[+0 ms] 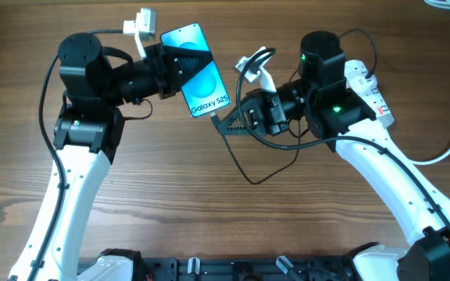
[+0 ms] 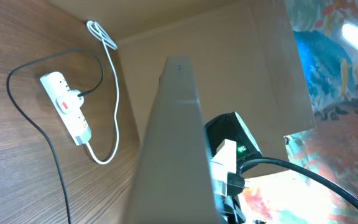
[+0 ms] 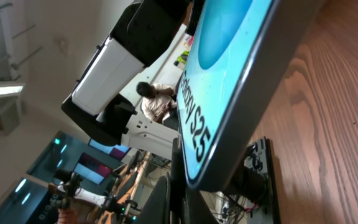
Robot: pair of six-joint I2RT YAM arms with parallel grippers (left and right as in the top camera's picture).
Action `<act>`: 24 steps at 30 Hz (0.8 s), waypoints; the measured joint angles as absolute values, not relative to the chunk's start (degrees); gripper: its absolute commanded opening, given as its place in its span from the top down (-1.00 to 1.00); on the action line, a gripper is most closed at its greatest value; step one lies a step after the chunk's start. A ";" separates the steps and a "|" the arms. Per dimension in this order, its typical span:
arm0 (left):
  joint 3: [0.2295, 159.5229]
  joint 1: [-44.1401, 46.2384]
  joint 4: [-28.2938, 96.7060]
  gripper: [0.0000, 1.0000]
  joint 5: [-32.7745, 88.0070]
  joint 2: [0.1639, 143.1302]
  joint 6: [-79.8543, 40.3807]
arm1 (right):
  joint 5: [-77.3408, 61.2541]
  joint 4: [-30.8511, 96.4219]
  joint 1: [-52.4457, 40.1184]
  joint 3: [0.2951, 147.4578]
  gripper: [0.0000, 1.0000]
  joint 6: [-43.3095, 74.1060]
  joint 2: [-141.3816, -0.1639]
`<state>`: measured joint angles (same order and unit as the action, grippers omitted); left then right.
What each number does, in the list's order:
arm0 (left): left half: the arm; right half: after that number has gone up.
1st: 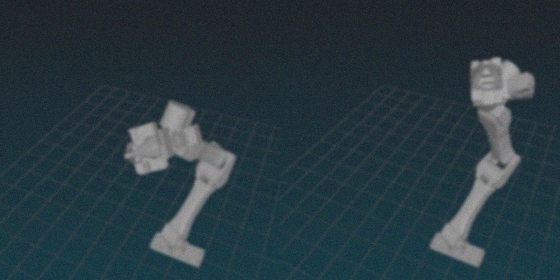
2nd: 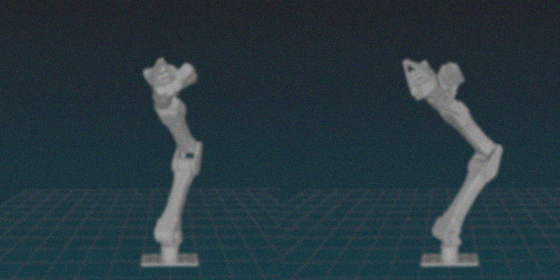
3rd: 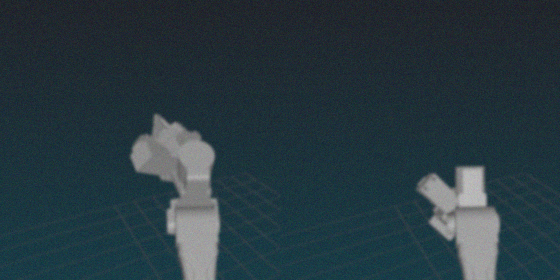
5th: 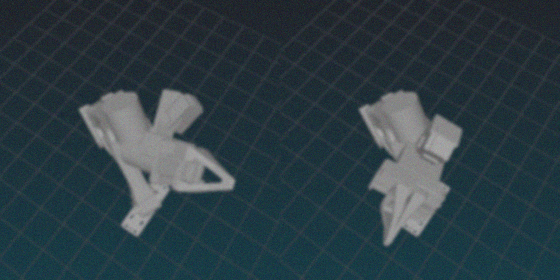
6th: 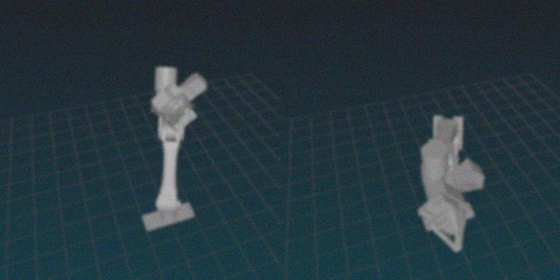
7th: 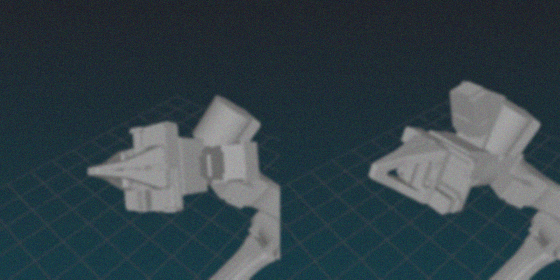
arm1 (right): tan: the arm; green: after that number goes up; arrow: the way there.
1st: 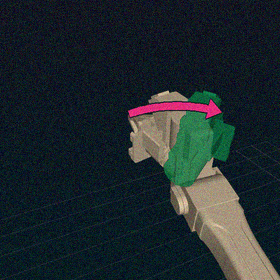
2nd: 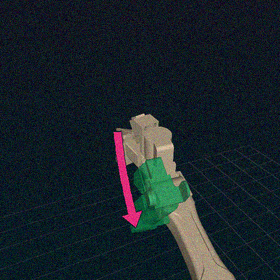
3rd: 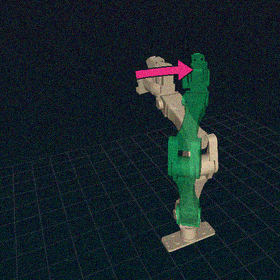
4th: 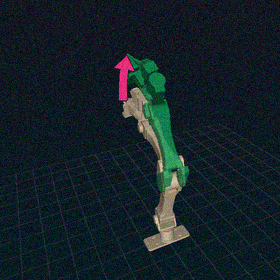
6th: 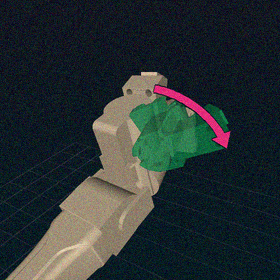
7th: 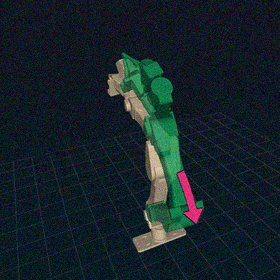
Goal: Plug charger to phone and switch on socket
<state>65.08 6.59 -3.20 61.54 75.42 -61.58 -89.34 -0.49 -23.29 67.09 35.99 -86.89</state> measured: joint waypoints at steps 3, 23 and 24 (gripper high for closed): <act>65.08 6.59 -3.20 0.92 61.52 75.42 -61.60 | -89.34 -0.49 -23.29 67.09 0.91 35.99 -86.89; 65.08 6.59 -3.22 0.92 61.34 75.42 -62.78 | -89.34 0.01 -23.14 67.09 0.92 35.99 -86.89; 65.08 6.59 -3.20 0.92 61.34 75.42 -62.92 | -89.34 0.01 -23.14 67.09 0.91 35.99 -86.89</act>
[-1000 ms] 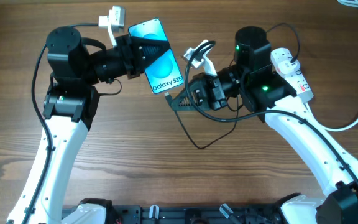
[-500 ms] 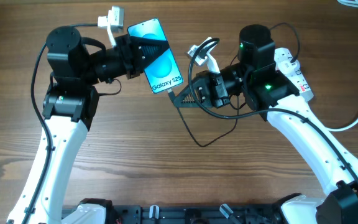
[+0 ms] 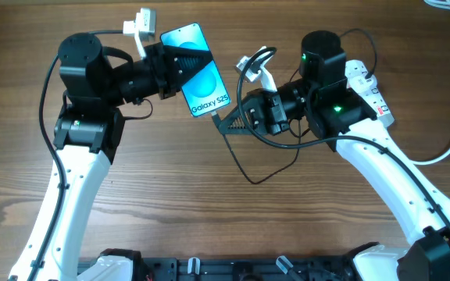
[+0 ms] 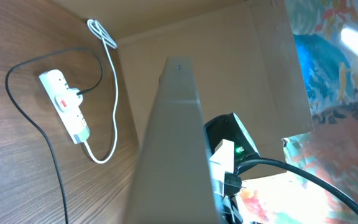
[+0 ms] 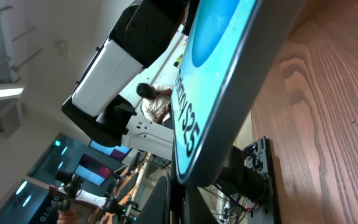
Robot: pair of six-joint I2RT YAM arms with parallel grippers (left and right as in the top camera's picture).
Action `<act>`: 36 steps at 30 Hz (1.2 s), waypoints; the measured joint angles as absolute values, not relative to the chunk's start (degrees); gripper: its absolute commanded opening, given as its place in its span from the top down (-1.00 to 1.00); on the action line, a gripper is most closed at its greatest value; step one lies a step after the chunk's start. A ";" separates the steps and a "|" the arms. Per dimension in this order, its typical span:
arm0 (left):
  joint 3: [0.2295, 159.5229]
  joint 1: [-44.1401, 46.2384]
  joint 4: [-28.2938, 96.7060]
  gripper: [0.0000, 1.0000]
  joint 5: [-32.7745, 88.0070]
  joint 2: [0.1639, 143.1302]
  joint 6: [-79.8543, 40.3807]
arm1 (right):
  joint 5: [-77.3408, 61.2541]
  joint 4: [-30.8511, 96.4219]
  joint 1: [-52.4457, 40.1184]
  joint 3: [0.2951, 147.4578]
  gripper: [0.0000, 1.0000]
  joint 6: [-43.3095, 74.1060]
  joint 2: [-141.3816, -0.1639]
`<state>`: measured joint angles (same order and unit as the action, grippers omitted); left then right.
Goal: Plug charger to phone and switch on socket
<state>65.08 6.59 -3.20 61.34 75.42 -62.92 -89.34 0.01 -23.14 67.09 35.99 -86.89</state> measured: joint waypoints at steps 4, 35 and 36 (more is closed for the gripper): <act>65.08 6.59 -3.20 0.92 61.36 75.42 -63.57 | -89.34 0.01 -23.14 67.09 0.91 35.99 -86.89; 65.08 6.15 -3.09 0.92 61.06 75.44 -63.20 | -87.31 -3.40 -23.18 67.09 0.91 44.25 -86.76; 65.08 6.07 -3.14 0.92 60.99 75.44 -63.05 | -87.15 -4.67 -23.16 67.02 0.91 45.52 -86.76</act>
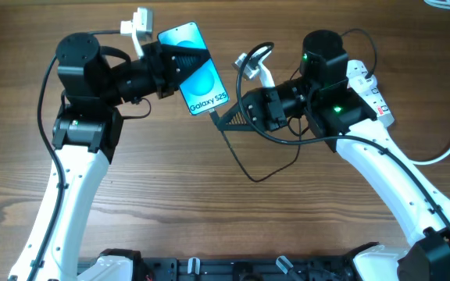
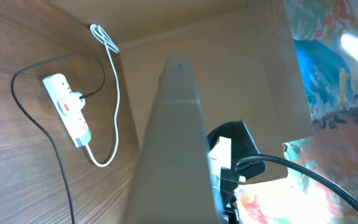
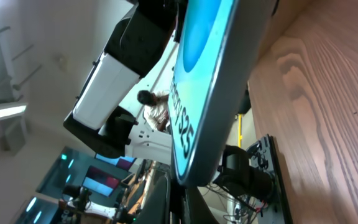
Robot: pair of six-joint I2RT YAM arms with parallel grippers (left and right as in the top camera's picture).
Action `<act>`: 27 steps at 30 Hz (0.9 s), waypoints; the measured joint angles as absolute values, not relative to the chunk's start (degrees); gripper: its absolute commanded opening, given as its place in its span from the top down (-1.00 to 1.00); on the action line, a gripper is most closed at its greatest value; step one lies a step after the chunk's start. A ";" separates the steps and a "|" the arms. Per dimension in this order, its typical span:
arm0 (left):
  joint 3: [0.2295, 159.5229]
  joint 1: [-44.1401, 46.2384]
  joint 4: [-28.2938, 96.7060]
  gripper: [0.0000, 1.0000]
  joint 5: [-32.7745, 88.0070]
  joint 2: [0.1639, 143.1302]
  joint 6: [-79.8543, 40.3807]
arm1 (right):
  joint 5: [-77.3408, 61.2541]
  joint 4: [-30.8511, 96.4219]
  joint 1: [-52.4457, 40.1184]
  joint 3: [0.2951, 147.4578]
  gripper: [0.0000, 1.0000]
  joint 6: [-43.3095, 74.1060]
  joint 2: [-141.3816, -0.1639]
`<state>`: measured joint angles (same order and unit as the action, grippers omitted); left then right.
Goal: Plug charger to phone and switch on socket
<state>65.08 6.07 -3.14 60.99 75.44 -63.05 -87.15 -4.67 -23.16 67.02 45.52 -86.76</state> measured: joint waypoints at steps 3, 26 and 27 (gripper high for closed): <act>65.08 5.93 -3.49 0.92 61.28 75.42 -61.93 | -86.96 -5.89 -23.20 66.83 0.91 47.51 -86.76; 66.06 6.31 5.80 0.92 57.74 75.44 -56.25 | -83.11 -7.40 -23.81 64.95 0.91 49.28 -86.76; 66.13 6.46 5.80 0.92 57.54 75.42 -56.01 | -83.11 -8.34 -23.81 64.88 0.92 49.89 -86.76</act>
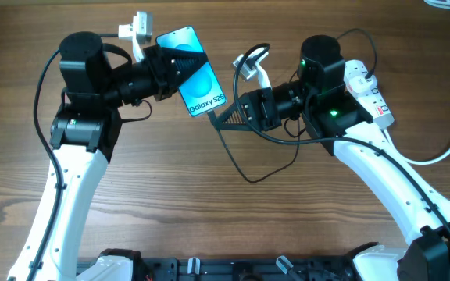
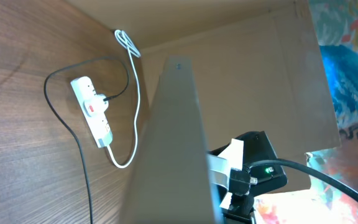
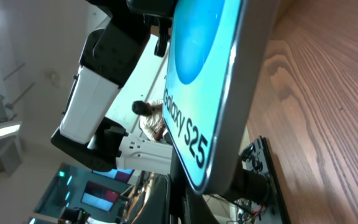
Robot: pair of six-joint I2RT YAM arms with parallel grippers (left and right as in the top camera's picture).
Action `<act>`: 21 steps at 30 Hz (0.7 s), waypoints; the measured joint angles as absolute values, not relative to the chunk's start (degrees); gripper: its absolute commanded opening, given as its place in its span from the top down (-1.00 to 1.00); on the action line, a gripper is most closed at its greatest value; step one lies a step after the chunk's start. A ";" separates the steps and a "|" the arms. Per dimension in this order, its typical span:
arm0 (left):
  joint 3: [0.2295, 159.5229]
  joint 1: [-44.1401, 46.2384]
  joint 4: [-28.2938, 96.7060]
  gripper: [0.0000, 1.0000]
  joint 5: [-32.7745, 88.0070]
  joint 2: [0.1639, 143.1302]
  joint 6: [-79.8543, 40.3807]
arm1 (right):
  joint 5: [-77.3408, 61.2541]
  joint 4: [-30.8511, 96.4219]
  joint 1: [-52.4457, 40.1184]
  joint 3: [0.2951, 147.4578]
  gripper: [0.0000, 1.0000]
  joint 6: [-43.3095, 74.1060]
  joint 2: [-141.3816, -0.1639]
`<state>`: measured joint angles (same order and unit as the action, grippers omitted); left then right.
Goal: Plug charger to phone and switch on socket
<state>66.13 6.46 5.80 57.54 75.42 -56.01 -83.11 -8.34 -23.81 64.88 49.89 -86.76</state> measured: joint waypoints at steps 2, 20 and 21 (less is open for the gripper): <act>66.54 6.72 5.78 0.92 57.32 75.44 -55.72 | -83.15 -10.28 -23.79 64.73 0.91 51.13 -86.76; 65.78 13.15 11.64 0.92 62.08 75.44 -49.74 | -71.70 -15.90 -22.81 65.76 -0.99 52.25 -86.76; 65.78 13.06 12.12 0.92 62.72 75.44 -49.15 | -71.55 -15.40 -22.83 65.80 -0.99 51.03 -86.76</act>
